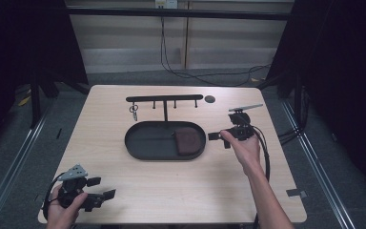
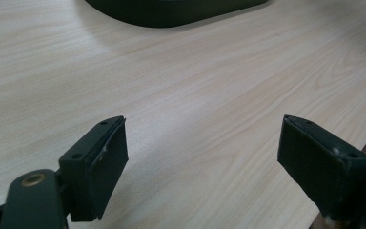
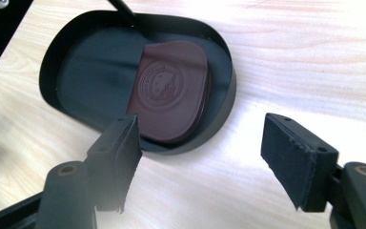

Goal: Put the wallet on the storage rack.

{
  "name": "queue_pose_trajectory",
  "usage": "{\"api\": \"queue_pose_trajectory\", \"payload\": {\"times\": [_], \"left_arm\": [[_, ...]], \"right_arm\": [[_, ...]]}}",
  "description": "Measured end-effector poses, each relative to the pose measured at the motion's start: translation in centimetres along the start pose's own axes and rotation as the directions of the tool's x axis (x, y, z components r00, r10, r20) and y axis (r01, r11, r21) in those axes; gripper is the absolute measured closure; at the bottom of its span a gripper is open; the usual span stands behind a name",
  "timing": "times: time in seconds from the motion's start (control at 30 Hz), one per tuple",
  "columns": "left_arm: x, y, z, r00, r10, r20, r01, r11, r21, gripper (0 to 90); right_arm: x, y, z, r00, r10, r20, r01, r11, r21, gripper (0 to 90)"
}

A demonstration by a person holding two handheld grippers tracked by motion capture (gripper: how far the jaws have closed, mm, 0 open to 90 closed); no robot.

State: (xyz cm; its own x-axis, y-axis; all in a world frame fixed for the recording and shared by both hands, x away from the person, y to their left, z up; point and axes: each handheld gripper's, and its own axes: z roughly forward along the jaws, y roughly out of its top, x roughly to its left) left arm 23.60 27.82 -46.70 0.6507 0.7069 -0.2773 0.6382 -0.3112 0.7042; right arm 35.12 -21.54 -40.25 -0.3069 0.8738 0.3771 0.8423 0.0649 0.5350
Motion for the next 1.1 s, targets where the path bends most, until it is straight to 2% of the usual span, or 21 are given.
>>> {"api": "queue_pose_trajectory", "payload": {"times": [0.07,0.27,0.5,0.57,0.63,0.67,0.73,1.1], "left_arm": [[0.1,0.0,0.1,1.0000,-0.002,-0.004,0.002,1.0000,0.004,17.0],[0.1,0.0,0.1,1.0000,-0.002,-0.005,0.002,0.9999,0.013,17.0],[0.2,-0.1,0.0,1.0000,-0.008,-0.002,0.008,0.9999,0.011,17.0],[0.2,0.0,0.0,0.9999,-0.006,-0.009,0.006,0.9999,0.013,17.0],[0.2,0.0,0.0,0.9999,-0.012,-0.008,0.012,0.9999,0.005,17.0],[0.2,0.0,0.0,0.9999,-0.010,-0.013,0.010,0.9999,0.004,17.0],[0.3,0.0,0.0,0.9997,-0.013,-0.021,0.013,0.9999,0.004,17.0],[0.4,0.0,0.0,0.9996,-0.024,-0.018,0.024,0.9997,0.002,17.0]], "right_arm": [[-0.1,-0.6,-0.3,0.9998,-0.003,0.018,0.003,1.000,-0.005,25.8],[-0.6,-2.6,-0.9,0.9998,-0.014,0.010,0.015,0.999,-0.031,25.6],[-0.6,-4.9,-1.7,0.9996,-0.027,0.000,0.027,0.997,-0.070,25.5],[-0.9,-5.5,-1.9,0.9992,-0.033,0.022,0.034,0.997,-0.074,24.8],[-1.3,-6.3,-2.3,0.9996,-0.020,0.020,0.022,0.996,-0.087,24.9],[-1.4,-7.1,-2.6,0.9990,-0.029,0.034,0.032,0.993,-0.110,25.0],[-1.5,-7.4,-2.7,0.9990,-0.026,0.036,0.030,0.993,-0.113,25.1],[-1.9,-11.4,-4.0,0.9976,-0.047,0.051,0.053,0.991,-0.120,25.0]]}}
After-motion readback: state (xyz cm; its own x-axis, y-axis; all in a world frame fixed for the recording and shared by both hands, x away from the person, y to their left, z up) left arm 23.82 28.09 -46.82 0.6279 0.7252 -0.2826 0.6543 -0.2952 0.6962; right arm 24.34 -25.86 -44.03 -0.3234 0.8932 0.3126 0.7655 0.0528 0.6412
